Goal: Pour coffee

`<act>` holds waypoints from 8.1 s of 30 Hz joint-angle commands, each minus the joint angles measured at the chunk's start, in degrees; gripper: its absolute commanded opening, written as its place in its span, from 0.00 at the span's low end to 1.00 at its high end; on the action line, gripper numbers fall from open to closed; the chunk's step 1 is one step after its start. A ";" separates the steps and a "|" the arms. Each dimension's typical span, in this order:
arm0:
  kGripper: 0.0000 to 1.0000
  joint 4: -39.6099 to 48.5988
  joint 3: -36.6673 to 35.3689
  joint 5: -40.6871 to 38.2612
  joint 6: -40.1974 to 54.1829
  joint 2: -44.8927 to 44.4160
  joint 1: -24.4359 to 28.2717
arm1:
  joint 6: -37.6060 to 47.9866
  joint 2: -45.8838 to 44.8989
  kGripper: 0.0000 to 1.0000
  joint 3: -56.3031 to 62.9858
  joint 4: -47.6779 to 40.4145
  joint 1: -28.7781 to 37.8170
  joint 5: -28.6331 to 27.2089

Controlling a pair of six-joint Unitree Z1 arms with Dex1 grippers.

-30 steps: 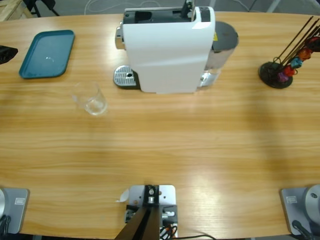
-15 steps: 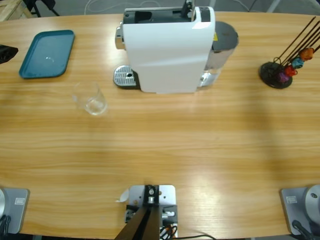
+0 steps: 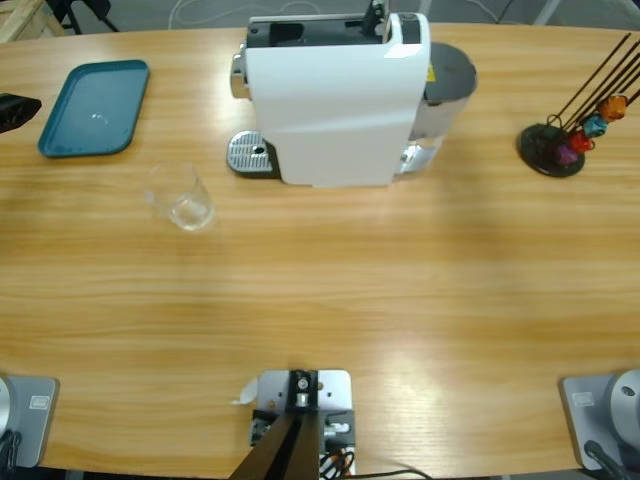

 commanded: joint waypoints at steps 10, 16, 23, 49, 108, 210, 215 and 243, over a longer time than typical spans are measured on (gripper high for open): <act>1.00 -1.68 3.79 -0.28 0.56 -1.27 -0.62 | -19.91 14.33 0.13 -8.73 2.60 27.05 8.94; 1.00 -3.42 4.95 -0.28 0.93 -1.16 -0.62 | -24.95 23.33 0.13 -17.12 1.52 27.07 10.40; 1.00 -3.97 5.11 -0.28 0.93 -0.16 -0.62 | -30.03 29.44 0.13 -22.13 1.29 27.05 10.03; 1.00 -4.63 5.97 -0.19 1.19 0.10 -0.62 | -39.88 37.44 0.13 -27.65 -0.05 25.01 6.81; 1.00 -5.69 6.60 -0.28 1.19 0.86 -0.62 | -41.07 42.87 0.13 -29.51 0.41 22.31 7.45; 0.99 -10.43 7.31 -1.01 -0.12 6.31 -0.89 | -8.57 35.53 0.00 -10.16 -31.76 33.65 -14.05; 0.99 -10.36 7.55 -0.98 -0.12 6.10 -0.89 | -8.41 37.44 0.00 -9.31 -32.01 33.65 -14.67; 0.99 -10.26 8.11 -0.89 -0.12 5.24 -0.89 | -0.20 43.54 0.00 1.97 -40.55 33.65 -15.44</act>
